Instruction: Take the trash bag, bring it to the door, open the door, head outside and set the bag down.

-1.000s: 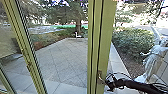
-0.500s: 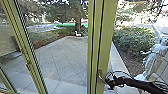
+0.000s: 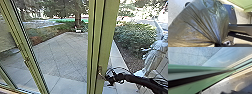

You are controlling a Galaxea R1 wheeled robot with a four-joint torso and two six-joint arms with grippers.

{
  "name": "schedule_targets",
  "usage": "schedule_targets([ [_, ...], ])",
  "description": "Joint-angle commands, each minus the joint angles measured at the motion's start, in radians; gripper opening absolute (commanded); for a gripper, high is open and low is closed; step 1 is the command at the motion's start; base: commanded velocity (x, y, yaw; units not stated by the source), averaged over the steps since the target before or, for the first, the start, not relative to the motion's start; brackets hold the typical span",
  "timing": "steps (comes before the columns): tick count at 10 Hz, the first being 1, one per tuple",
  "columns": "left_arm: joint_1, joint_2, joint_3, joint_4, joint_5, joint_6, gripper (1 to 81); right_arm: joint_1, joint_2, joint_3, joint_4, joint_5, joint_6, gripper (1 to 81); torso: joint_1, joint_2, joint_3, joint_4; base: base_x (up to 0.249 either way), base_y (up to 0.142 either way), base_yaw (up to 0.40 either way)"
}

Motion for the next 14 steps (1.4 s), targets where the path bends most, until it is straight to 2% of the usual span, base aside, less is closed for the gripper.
schedule_targets([
  [1, -0.032, -0.024, 0.009, 0.004, 0.057, 0.000, 1.0, -0.006, 0.104, 0.010, -0.073, -0.060, 0.031, 81.1, 0.001, 0.000, -0.028, 0.000, 0.000, 0.000, 0.000],
  [5, -0.029, -0.025, 0.009, 0.004, 0.056, 0.000, 1.0, 0.011, 0.099, 0.005, -0.071, -0.060, 0.032, 81.1, 0.001, -0.001, -0.074, -0.001, 0.017, 0.000, 0.000],
  [6, -0.028, -0.025, 0.009, 0.004, 0.056, 0.000, 1.0, 0.014, 0.099, 0.005, -0.071, -0.060, 0.032, 81.1, 0.001, -0.001, -0.058, -0.001, 0.071, 0.000, 0.000],
  [14, -0.029, -0.025, 0.009, 0.006, 0.057, 0.000, 1.0, 0.044, 0.088, -0.012, -0.062, -0.062, 0.029, 81.1, 0.001, -0.003, -0.064, -0.002, 0.096, 0.000, 0.000],
])
